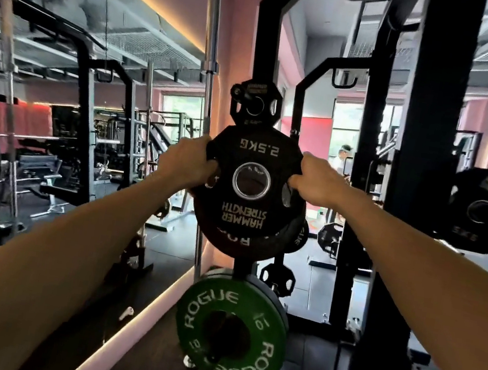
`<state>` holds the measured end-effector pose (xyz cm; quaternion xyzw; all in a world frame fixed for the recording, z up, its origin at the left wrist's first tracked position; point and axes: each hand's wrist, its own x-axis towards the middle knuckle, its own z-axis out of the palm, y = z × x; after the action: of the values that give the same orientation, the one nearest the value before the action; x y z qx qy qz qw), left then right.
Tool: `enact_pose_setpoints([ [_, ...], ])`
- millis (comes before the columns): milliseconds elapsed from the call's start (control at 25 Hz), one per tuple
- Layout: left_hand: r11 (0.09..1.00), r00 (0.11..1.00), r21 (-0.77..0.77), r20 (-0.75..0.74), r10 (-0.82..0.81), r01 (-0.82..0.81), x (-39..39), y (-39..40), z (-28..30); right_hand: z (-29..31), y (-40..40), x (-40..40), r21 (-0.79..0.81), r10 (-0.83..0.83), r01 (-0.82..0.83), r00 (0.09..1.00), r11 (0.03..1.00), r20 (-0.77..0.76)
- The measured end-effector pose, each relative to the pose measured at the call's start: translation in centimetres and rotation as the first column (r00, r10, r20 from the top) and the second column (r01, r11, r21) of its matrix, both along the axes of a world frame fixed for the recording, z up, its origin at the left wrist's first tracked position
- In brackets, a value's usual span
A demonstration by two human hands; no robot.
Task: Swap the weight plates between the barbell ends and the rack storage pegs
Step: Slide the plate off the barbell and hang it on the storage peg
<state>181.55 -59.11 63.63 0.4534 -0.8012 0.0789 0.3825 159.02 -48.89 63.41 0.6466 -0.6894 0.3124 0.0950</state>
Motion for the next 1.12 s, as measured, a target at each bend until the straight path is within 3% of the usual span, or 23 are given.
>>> enact_pose_setpoints([
  [480,0.996,0.999,-0.078,0.021,-0.044,0.046,0.6,-17.2,2.2,2.0,-15.0,1.5,-0.022,-0.061,0.061,0.998,0.998,-0.006],
  [1120,0.935,0.968,-0.28,-0.061,-0.244,0.218,-2.0,-28.3,16.8,15.5,-23.1,0.8,-0.243,-0.195,0.177,0.98,0.954,-0.05],
])
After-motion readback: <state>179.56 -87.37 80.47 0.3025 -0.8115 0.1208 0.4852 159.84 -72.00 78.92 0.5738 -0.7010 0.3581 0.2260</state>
